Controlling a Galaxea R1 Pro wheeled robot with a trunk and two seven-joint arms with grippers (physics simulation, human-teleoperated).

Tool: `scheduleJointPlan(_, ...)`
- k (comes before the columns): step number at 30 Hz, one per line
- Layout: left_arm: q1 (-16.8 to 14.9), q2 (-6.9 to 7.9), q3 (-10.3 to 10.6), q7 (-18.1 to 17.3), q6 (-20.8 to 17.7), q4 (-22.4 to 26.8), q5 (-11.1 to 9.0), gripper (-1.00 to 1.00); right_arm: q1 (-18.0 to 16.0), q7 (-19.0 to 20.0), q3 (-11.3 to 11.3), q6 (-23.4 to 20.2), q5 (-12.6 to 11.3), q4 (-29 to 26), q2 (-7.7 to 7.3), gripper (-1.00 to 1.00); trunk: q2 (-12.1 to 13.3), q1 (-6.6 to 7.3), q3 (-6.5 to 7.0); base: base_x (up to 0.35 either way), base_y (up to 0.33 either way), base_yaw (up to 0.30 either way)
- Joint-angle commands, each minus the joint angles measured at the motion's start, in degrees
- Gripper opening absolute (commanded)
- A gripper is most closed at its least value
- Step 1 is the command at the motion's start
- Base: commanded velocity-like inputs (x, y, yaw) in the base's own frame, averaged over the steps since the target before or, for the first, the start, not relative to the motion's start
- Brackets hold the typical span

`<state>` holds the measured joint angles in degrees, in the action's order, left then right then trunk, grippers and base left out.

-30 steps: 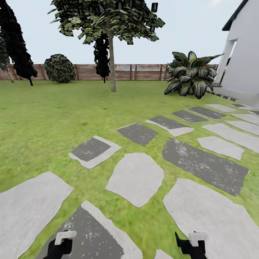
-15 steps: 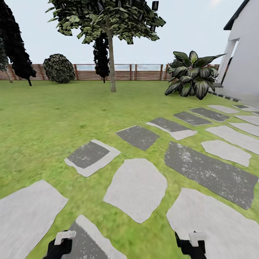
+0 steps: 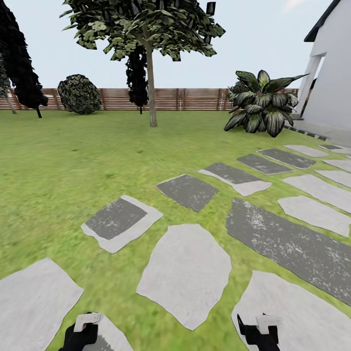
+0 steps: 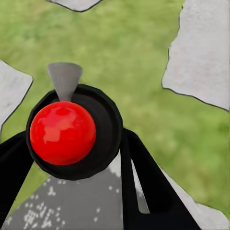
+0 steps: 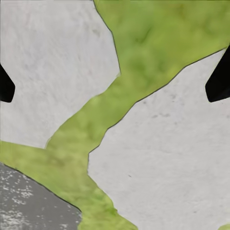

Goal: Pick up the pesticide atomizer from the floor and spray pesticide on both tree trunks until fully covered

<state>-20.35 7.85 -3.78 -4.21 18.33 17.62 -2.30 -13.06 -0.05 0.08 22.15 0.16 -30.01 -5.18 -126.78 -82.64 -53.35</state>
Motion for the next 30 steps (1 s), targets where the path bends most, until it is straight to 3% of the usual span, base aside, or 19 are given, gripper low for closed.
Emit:
scheduleJointPlan(1, 0.0, -0.02, -0.3, -0.5, 0.1, 0.0, -0.2, -1.0, 0.0, 0.0, 0.0, 0.2, 0.0, 0.0, -0.01, 1.0, 0.0, -0.02, -0.05, 0.339, 0.0, 0.0)
scheduleJointPlan(30, 0.0, -0.02, -0.3, -0.5, 0.1, 0.0, -0.2, -1.0, 0.0, 0.1, 0.0, 0.2, 0.0, 0.0, -0.01, 1.0, 0.0, -0.02, -0.05, 0.339, 0.0, 0.0)
